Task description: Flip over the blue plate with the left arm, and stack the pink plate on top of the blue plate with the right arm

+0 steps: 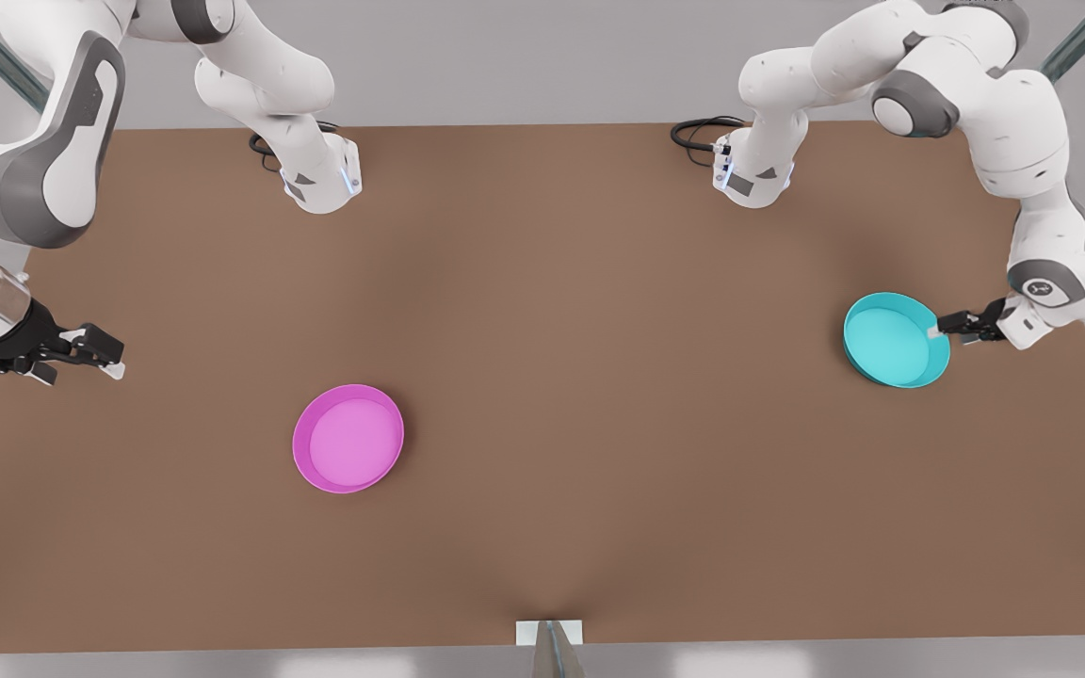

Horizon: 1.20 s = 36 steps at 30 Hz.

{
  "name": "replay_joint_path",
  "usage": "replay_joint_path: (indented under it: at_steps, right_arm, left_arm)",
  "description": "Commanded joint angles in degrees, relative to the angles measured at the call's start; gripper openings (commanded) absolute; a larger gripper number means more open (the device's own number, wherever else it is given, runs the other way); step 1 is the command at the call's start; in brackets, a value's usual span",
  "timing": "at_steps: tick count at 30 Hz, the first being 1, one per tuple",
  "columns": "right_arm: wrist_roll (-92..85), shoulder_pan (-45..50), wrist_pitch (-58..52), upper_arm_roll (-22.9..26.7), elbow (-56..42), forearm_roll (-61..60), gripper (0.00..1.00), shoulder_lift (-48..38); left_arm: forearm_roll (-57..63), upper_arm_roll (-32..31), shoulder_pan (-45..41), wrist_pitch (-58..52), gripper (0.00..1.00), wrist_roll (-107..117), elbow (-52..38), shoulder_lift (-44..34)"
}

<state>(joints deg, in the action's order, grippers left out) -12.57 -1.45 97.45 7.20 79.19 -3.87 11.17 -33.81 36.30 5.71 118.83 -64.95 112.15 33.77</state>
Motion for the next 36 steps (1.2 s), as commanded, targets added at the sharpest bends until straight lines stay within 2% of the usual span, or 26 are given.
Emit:
replay_joint_path:
  at_steps: [1, 15, 16, 18, 20, 21, 23, 36]
  right_arm:
    - [0.0, 0.0, 0.0, 0.0, 0.0, 0.0, 1.00, 0.0]
    - [0.1, 0.7, -0.1, -0.1, 0.1, 0.0, 1.00, 0.2]
    - [0.1, 0.7, -0.1, -0.1, 0.1, 0.0, 1.00, 0.0]
    - [0.1, 0.7, -0.2, -0.1, 0.1, 0.0, 1.00, -0.1]
    - [0.1, 0.7, -0.3, -0.1, 0.8, 0.4, 1.00, -0.7]
    - [0.1, 0.2, -0.8, -0.1, 0.8, 0.4, 1.00, -0.8]
    - [0.1, 0.5, -0.5, -0.1, 0.7, 0.4, 1.00, -0.6]
    - [0.5, 0.7, 0.0, -0.2, 0.1, 1.6, 1.00, 0.2]
  left_arm:
    - [-1.4, 0.0, 0.0, 0.0, 1.00, 0.0, 0.0, 0.1]
    - [-1.4, -0.2, 1.1, -0.3, 1.00, -5.6, -1.9, 4.3]
    - [-1.5, -0.3, 1.1, -0.3, 0.94, -5.6, -1.9, 4.6]
    - [-1.8, -0.3, 1.1, -0.5, 0.67, -5.6, -1.9, 4.6]
    - [-1.8, -0.3, 1.1, -0.7, 0.60, -5.7, -1.9, 4.6]
    - [-1.8, -0.3, 1.1, -0.7, 0.47, -5.7, -1.9, 4.6]
    - [-1.9, -0.3, 1.1, -0.5, 0.40, -5.6, -1.9, 4.7]
    - [-1.6, -0.4, 1.1, -0.9, 0.32, -6.4, -2.1, 5.5]
